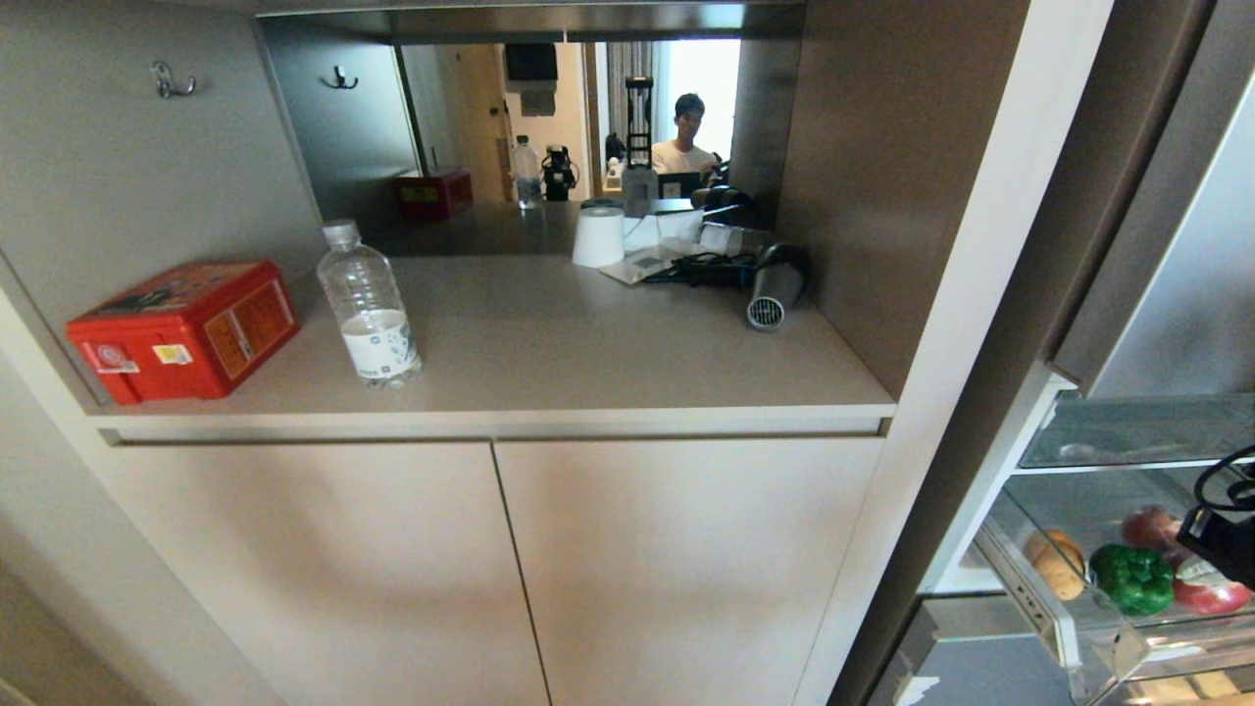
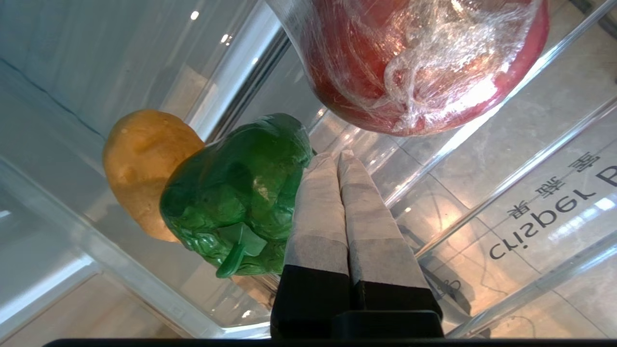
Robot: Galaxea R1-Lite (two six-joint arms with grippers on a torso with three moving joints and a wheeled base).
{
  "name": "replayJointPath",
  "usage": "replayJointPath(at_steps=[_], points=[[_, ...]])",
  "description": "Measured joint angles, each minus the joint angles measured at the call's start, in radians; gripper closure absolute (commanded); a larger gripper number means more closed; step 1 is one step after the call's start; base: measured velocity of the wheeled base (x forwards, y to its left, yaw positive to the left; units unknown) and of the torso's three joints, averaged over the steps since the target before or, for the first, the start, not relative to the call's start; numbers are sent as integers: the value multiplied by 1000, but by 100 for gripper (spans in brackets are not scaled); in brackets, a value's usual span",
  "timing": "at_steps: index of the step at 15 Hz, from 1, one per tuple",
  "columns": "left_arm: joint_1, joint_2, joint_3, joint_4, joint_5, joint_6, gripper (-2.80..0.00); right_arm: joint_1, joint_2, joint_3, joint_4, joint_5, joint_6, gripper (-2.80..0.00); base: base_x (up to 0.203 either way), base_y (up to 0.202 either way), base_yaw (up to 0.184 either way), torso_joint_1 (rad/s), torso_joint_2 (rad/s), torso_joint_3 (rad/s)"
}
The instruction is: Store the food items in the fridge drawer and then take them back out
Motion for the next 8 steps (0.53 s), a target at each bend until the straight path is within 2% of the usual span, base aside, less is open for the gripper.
replayJointPath(at_steps=[8], points=[[0,0,0,0,0,0,0,-1,28,-18,-2,1,-1,0,0,0,0,0,0,0]])
